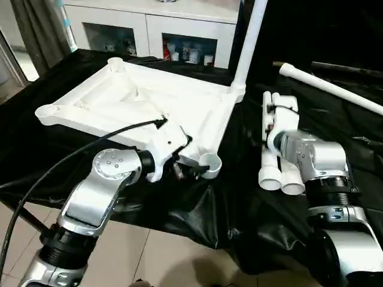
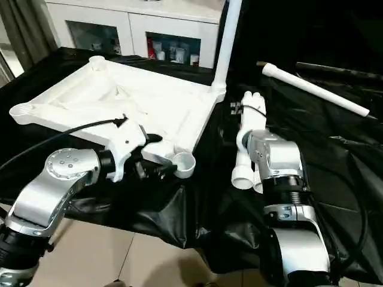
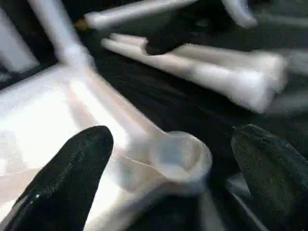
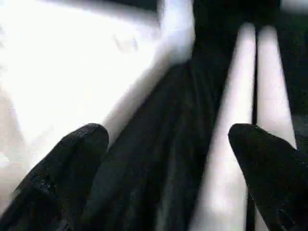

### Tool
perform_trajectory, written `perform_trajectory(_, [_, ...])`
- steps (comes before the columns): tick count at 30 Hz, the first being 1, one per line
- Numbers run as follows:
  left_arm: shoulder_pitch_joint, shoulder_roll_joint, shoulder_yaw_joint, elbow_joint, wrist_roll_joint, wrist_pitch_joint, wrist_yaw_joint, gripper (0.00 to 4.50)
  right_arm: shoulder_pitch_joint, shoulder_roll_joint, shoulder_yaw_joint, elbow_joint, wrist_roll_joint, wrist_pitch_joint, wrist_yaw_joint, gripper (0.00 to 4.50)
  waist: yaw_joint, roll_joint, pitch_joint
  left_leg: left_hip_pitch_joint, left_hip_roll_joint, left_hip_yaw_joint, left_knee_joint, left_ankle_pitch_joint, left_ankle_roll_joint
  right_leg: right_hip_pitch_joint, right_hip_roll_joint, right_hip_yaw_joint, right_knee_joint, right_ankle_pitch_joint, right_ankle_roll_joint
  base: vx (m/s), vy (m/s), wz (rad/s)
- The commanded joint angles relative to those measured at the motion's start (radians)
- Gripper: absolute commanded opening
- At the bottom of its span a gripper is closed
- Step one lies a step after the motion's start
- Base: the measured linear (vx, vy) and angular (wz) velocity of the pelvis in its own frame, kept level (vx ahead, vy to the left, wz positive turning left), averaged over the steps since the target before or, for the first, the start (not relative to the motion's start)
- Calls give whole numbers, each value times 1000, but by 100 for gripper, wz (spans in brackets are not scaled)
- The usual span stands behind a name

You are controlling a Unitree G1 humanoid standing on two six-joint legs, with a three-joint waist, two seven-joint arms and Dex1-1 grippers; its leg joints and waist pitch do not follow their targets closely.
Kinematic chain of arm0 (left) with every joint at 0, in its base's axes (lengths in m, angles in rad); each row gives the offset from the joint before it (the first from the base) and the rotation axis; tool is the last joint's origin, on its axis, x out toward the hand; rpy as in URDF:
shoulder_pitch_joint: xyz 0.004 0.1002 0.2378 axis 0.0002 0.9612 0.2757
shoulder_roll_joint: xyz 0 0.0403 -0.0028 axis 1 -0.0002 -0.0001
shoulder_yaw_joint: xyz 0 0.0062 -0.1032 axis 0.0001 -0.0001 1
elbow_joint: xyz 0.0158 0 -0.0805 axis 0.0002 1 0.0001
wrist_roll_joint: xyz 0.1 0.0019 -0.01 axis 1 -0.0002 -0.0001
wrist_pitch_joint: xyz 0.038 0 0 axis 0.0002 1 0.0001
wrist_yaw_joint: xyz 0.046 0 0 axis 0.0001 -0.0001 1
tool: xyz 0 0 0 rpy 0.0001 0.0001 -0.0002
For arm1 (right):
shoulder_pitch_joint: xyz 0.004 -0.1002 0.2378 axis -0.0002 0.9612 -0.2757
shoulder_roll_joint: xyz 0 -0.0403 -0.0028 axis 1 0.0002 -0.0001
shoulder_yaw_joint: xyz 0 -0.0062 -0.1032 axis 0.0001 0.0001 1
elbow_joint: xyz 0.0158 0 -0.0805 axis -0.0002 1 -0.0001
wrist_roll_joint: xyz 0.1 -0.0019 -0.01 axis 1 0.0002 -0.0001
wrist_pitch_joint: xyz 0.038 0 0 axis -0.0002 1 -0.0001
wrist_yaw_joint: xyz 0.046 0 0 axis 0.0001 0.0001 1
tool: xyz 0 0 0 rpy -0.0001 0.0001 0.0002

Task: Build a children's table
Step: Rotate table base

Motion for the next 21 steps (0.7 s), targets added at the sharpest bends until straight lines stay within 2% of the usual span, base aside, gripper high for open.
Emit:
perform_trajectory(1, [-21,-33,70,47,29,-26,134,450,21,8,-13,-58,22,-46,15,449,2,-5,-73,-3,7,3,-62,-168,15,63,-69,48,-84,-379,-46,0,0,0])
perform_trajectory(2, [-21,-33,70,47,29,-26,134,450,21,8,-13,-58,22,-46,15,449,3,-5,-76,-2,7,0,-64,-158,19,64,-68,46,-81,-377,-41,0,0,0])
perform_trajectory(3, [-21,-65,103,59,29,-33,206,450,41,19,-26,-92,38,-24,10,449,3,-1,-76,-3,7,-1,-64,-156,20,64,-67,47,-80,-375,-42,0,0,0])
perform_trajectory(7, [3,-116,138,46,4,-23,269,450,88,37,-13,-173,42,15,-11,449,8,-5,-77,-4,8,-1,-64,-151,28,63,-68,45,-81,-355,-47,0,0,0])
perform_trajectory(8, [4,-116,137,45,4,-23,270,450,91,38,-10,-176,41,11,-10,449,10,-4,-80,-4,9,-1,-64,-144,30,61,-69,47,-78,-347,-50,0,0,0])
perform_trajectory(9, [34,-125,129,34,12,-26,281,450,140,38,35,-225,19,-57,8,449,13,-5,-78,-6,11,-1,-64,-147,32,61,-72,47,-80,-347,-51,0,0,0])
perform_trajectory(11, [61,-131,124,29,27,-39,296,450,185,43,61,-253,7,-113,24,449,13,-5,-75,-7,10,-1,-65,-168,33,59,-72,45,-86,-389,-35,0,0,0])
perform_trajectory(15, [92,-123,107,26,46,-60,319,450,225,67,54,-287,20,-93,9,449,13,-4,-73,-3,11,-2,-68,-187,34,53,-69,46,-90,-412,-24,0,0,0])
perform_trajectory(21, [119,-142,113,28,53,-87,362,450,278,83,78,-355,27,-91,3,449,15,-4,-72,-2,8,-3,-68,-200,30,53,-70,45,-95,-438,-1,0,0,0])
